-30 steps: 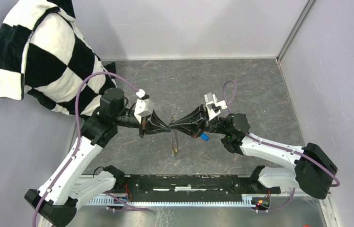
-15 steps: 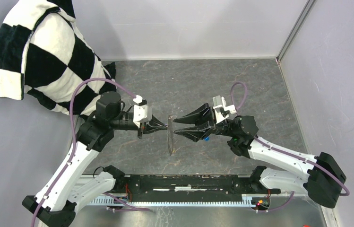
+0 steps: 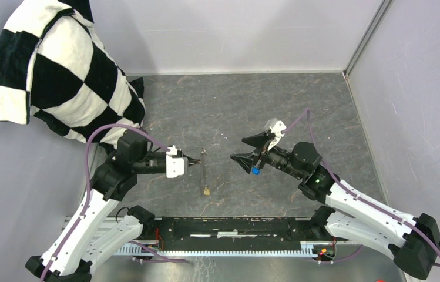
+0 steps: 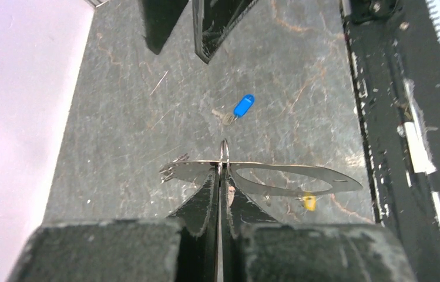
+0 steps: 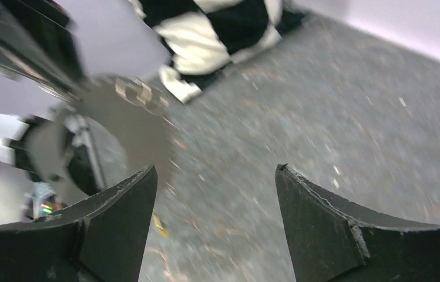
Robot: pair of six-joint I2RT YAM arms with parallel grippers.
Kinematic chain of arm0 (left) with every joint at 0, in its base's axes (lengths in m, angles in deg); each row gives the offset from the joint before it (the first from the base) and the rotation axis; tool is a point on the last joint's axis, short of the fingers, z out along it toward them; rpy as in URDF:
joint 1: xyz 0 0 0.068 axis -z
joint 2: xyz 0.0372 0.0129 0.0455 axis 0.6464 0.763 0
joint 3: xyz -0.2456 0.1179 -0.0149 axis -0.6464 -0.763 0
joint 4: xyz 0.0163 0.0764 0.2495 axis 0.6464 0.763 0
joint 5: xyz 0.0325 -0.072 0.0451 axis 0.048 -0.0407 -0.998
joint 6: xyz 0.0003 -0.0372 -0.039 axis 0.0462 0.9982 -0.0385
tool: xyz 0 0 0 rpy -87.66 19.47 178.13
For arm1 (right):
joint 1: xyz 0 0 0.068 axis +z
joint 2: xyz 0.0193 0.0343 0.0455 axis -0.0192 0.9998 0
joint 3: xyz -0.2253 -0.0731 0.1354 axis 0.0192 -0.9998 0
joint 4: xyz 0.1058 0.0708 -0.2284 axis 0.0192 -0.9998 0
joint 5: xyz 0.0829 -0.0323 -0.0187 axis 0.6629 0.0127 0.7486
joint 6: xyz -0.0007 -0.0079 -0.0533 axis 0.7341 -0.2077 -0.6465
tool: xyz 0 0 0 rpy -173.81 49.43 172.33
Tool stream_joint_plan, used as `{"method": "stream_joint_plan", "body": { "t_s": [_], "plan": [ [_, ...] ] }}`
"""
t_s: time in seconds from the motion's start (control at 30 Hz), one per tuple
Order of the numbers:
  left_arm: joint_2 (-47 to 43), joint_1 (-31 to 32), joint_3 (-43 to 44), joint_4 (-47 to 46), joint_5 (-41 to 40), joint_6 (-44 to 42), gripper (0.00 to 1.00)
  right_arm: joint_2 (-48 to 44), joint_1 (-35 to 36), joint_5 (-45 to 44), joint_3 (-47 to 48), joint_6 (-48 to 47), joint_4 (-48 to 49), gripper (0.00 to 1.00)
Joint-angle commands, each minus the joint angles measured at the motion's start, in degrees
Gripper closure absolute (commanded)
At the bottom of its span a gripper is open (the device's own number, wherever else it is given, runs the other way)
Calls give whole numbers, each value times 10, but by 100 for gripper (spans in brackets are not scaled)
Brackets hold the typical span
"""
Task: Put the keys on the keyring
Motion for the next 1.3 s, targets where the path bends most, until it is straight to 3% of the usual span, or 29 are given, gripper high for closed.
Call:
{"method": "stream_joint_plan", "body": {
  "t_s": [0.0,0.07,0.13,0.17,0.23,0.47,0.67,0.83,1.13,1.27],
  "plan": [
    [-18,2,-12,-5,-21,-103,98,-5,0,-134,-40,-1,-127,14],
    [-17,2,-14,-5,-23,-93,98,8,-2,-156,-52,12,-159,2],
    [-8,2,-10,-5,-26,-57,98,20,-5,-165,-67,17,-173,2],
    [-2,2,-7,-5,-27,-32,98,24,-5,-177,-74,21,-177,3],
    [14,2,-3,-5,-27,26,98,34,-7,-221,-88,28,-187,17],
    [60,3,11,-25,-80,175,98,139,-11,-238,-65,47,-194,30],
    [85,2,21,-16,-122,218,98,203,-15,-226,-46,67,-143,43],
    [87,2,15,-9,-129,226,98,246,-15,-221,-31,30,-119,54],
    [92,2,21,0,-130,239,98,295,-15,-246,-5,-79,-93,52],
    [100,3,31,8,-128,242,98,320,-15,-244,6,-106,-82,56]
  ]
}}
